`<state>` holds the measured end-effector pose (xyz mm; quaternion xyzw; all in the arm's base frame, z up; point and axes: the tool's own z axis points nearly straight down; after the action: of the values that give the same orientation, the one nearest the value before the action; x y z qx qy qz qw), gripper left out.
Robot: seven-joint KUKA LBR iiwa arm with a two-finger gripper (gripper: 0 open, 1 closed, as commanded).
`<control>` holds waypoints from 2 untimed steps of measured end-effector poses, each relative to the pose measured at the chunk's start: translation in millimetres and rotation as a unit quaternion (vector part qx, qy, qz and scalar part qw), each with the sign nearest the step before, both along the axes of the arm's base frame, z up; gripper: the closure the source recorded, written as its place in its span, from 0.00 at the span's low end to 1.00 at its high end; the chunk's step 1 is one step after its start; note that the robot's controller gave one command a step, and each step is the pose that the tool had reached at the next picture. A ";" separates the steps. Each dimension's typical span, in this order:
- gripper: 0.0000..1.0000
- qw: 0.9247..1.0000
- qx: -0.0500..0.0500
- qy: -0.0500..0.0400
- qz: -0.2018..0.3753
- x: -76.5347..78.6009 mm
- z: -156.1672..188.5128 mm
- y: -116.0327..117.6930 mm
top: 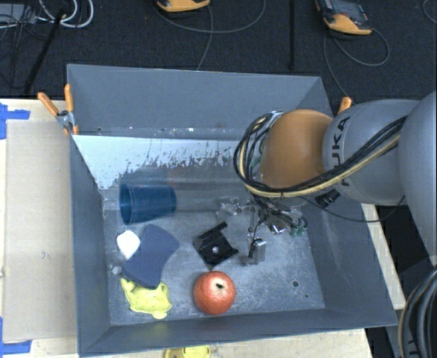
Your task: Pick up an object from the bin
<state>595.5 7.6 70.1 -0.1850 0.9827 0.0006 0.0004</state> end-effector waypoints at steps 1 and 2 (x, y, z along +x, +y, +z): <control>0.00 0.991 0.000 0.000 -0.132 6.8 0.4 20.0; 0.00 0.999 0.000 -0.001 -0.034 9.5 1.5 53.6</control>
Offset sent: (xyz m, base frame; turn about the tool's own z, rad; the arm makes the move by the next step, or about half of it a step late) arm 0.0127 0.0964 0.0027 -0.2508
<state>605.0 61.2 71.5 -0.1517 0.9884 0.0000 0.0010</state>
